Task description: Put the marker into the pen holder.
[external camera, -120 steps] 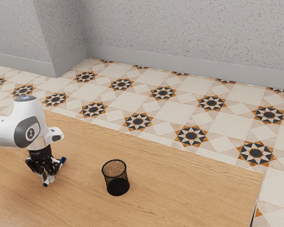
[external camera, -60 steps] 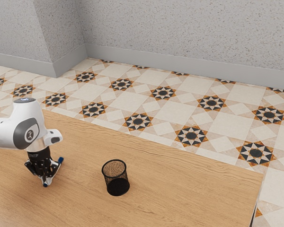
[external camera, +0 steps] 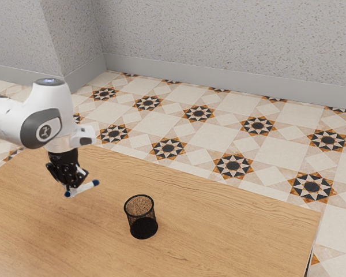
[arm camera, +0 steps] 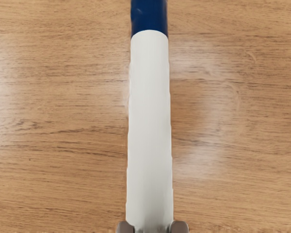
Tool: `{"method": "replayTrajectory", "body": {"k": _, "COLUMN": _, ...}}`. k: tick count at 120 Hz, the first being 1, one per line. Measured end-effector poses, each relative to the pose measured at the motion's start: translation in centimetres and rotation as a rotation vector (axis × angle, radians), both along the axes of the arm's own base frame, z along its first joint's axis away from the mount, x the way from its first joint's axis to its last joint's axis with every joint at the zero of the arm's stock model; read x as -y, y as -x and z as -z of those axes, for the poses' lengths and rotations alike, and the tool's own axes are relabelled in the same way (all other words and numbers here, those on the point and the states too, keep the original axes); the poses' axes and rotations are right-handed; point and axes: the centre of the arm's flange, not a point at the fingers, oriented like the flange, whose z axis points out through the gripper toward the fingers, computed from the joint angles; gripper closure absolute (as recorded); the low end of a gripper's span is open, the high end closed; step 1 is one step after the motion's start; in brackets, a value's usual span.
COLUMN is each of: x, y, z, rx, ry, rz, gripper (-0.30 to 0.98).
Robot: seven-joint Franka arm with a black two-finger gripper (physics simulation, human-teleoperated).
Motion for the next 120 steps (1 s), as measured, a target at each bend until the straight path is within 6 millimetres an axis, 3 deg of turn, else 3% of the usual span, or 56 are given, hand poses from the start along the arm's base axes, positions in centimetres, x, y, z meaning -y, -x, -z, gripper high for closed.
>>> {"method": "replayTrajectory", "body": {"k": 14, "x": 6.5, "y": 1.3, "z": -4.0, "rx": 0.032, "ry": -0.041, "rz": 0.133, "gripper": 0.77}}
{"method": "replayTrajectory", "body": {"k": 24, "x": 9.4, "y": 2.8, "z": -6.6, "rx": 0.057, "ry": -0.066, "rz": 0.177, "gripper": 0.77}}
{"method": "replayTrajectory", "body": {"k": 41, "x": 15.4, "y": 4.2, "z": -7.5, "rx": 0.041, "ry": -0.051, "rz": 0.256, "gripper": 0.77}}
{"method": "replayTrajectory", "body": {"k": 53, "x": 18.3, "y": 3.5, "z": -7.9, "rx": 0.031, "ry": -0.034, "rz": 0.284, "gripper": 0.77}}
{"method": "replayTrajectory", "body": {"k": 73, "x": 19.4, "y": 1.6, "z": -6.4, "rx": -0.022, "ry": -0.020, "rz": 0.269, "gripper": 0.77}}
{"method": "replayTrajectory", "body": {"k": 85, "x": 19.8, "y": -1.7, "z": -5.1, "rx": -0.060, "ry": -0.005, "rz": 0.252, "gripper": 0.74}}
{"method": "replayTrajectory", "body": {"k": 94, "x": 20.0, "y": -4.6, "z": -3.7, "rx": -0.105, "ry": 0.013, "rz": 0.234, "gripper": 0.59}}
{"method": "replayTrajectory", "body": {"k": 100, "x": 19.9, "y": -6.2, "z": -1.6, "rx": -0.157, "ry": 0.039, "rz": 0.210, "gripper": 0.48}}
{"method": "replayTrajectory", "body": {"k": 109, "x": 17.8, "y": -8.6, "z": 0.1, "rx": -0.200, "ry": 0.084, "rz": 0.140, "gripper": 0.34}}
{"method": "replayTrajectory", "body": {"k": 113, "x": 17.2, "y": -9.8, "z": -2.1, "rx": -0.164, "ry": 0.106, "rz": 0.118, "gripper": 0.29}}
{"method": "replayTrajectory", "body": {"k": 117, "x": 16.9, "y": -11.0, "z": -6.4, "rx": -0.096, "ry": 0.128, "rz": 0.105, "gripper": 0.25}}
{"method": "replayTrajectory", "body": {"k": 120, "x": 16.7, "y": -12.1, "z": -11.0, "rx": -0.024, "ry": 0.146, "rz": 0.101, "gripper": 0.22}}
